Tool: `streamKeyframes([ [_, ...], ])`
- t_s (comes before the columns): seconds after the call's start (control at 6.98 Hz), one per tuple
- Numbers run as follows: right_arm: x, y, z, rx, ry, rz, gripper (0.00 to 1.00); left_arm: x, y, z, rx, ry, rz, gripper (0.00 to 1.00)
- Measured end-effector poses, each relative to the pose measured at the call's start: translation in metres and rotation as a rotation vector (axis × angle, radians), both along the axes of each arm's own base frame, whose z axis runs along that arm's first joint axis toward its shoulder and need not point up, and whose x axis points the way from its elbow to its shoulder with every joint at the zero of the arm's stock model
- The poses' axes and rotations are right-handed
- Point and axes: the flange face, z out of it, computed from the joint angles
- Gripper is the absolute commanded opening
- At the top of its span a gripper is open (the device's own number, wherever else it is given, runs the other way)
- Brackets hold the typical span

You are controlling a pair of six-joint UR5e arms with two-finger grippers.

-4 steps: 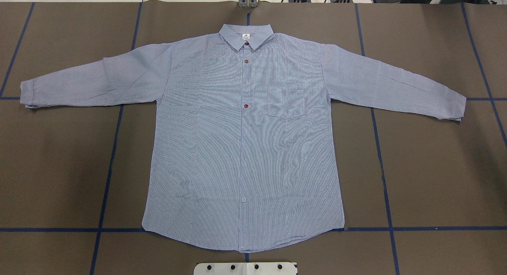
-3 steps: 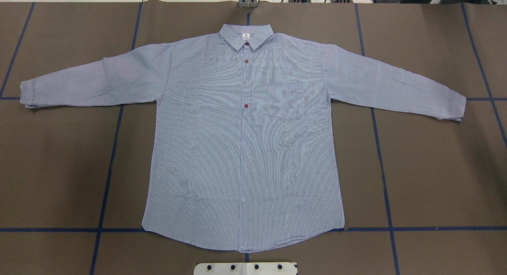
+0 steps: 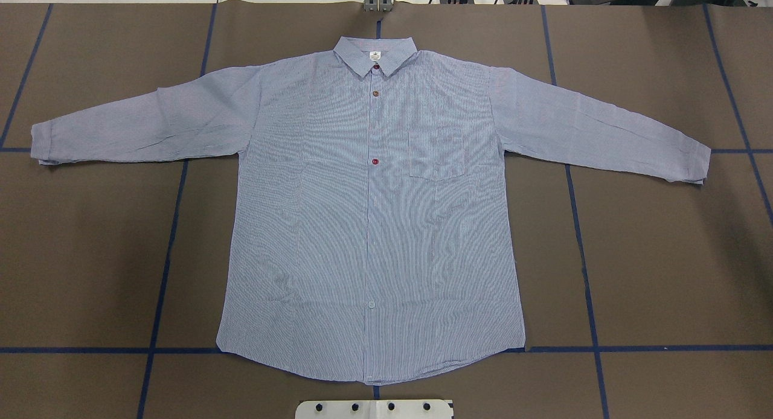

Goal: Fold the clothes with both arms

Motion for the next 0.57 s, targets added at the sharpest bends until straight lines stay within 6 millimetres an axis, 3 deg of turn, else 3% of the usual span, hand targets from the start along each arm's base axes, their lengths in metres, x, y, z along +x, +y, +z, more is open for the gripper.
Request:
streamKeyframes([
  [0.57,-0.0019,0.0033,0.0027,-0.005,-0.020,-0.008,1.00,0.0002,0.0004,-0.0012,0.002,-0.001,-0.001,0.99],
])
